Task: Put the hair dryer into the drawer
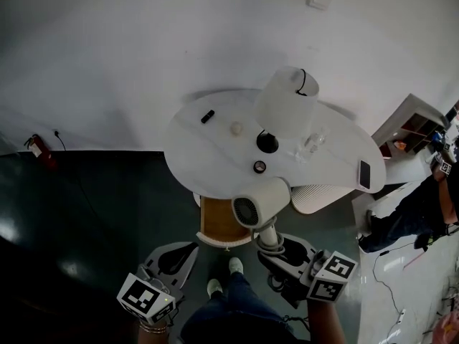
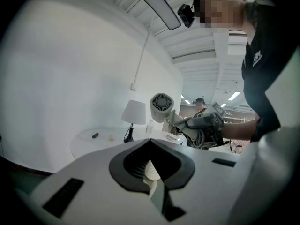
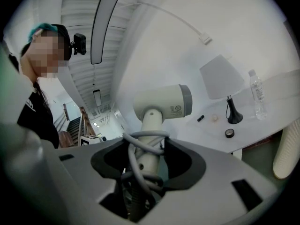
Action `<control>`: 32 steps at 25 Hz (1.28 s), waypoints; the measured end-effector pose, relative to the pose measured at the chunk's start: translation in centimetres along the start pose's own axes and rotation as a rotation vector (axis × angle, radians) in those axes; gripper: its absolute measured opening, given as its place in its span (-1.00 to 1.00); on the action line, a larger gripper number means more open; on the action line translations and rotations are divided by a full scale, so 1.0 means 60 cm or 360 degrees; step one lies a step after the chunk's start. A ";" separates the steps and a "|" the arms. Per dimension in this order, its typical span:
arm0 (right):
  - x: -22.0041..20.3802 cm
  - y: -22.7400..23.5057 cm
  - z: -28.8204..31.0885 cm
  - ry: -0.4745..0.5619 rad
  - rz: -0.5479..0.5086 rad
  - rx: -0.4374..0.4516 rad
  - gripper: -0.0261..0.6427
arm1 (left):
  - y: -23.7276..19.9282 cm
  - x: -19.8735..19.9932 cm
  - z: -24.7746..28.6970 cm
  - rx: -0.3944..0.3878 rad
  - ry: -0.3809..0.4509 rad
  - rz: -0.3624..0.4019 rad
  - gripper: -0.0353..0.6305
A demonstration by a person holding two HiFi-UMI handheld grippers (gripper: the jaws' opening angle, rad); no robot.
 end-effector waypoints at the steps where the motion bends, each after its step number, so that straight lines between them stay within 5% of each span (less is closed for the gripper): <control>1: 0.002 0.008 0.003 -0.0006 0.0000 0.0016 -0.23 | -0.003 0.002 0.003 0.0022 0.0002 -0.0003 -0.86; 21: 0.060 0.167 0.038 -0.0078 -0.0019 0.0240 -0.23 | -0.017 0.055 0.132 0.0255 0.0083 -0.0057 -0.86; 32: 0.067 0.206 0.012 -0.0145 -0.0015 0.0264 -0.23 | 0.018 0.070 0.162 0.0328 0.0031 0.0074 -0.86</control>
Point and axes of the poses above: the fingertips, and each gripper's own axes: z forward along the fingers, y to its right, x out of its top, the point moved 10 cm from there along -z, backward along the fingers, and after that the axes turned 13 degrees about -z, right-handed, at the moved point
